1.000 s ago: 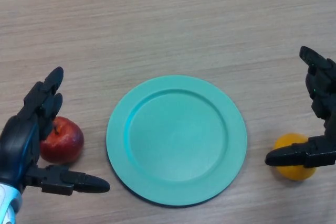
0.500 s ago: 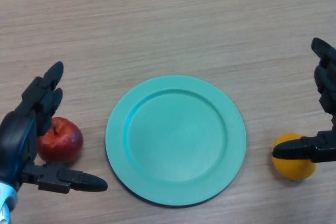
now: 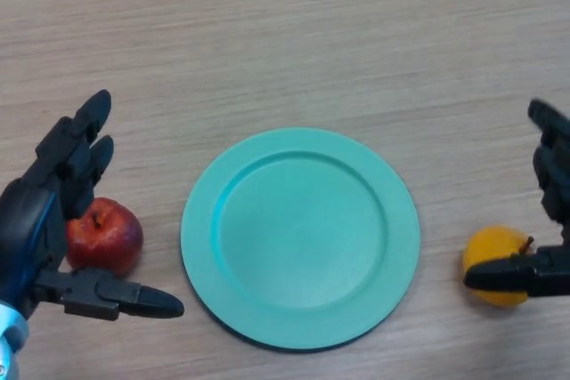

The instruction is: Pick up the yellow pear and place it on the plate

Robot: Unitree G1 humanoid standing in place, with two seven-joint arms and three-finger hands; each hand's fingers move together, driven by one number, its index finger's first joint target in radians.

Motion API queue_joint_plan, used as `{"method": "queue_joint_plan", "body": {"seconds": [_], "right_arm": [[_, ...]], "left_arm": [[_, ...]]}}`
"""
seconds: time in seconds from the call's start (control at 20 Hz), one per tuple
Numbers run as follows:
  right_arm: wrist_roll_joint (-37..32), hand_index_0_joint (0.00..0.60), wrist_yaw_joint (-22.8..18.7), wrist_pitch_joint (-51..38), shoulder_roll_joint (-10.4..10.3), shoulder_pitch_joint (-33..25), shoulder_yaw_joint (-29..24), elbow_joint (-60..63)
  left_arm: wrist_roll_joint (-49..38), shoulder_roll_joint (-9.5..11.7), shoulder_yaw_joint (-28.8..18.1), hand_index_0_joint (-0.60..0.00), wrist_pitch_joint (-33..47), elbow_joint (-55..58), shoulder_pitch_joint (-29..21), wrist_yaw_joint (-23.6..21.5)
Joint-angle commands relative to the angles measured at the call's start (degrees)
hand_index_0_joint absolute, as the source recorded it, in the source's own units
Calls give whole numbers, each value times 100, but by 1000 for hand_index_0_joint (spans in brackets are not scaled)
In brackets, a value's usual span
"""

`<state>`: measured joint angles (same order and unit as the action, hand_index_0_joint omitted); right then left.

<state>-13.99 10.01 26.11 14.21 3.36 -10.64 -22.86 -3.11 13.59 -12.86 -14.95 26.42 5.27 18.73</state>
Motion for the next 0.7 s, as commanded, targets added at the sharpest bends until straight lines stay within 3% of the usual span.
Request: {"method": "queue_joint_plan", "body": {"seconds": [0.05, 0.35, 0.7], "right_arm": [[14, 0, 22, -1326, 40, 30, -352, -129], [1069, 0, -74, -2836, -78, 377, -32, 931], [1227, 0, -734, -3702, -123, 287, 265, 2086]], "left_arm": [[0, 222, -331, 0, 739, 175, -120, -52], [32, 228, -275, 0, 1050, 5, -134, -162], [-154, 166, -328, 0, 1121, 105, -46, -333]]}}
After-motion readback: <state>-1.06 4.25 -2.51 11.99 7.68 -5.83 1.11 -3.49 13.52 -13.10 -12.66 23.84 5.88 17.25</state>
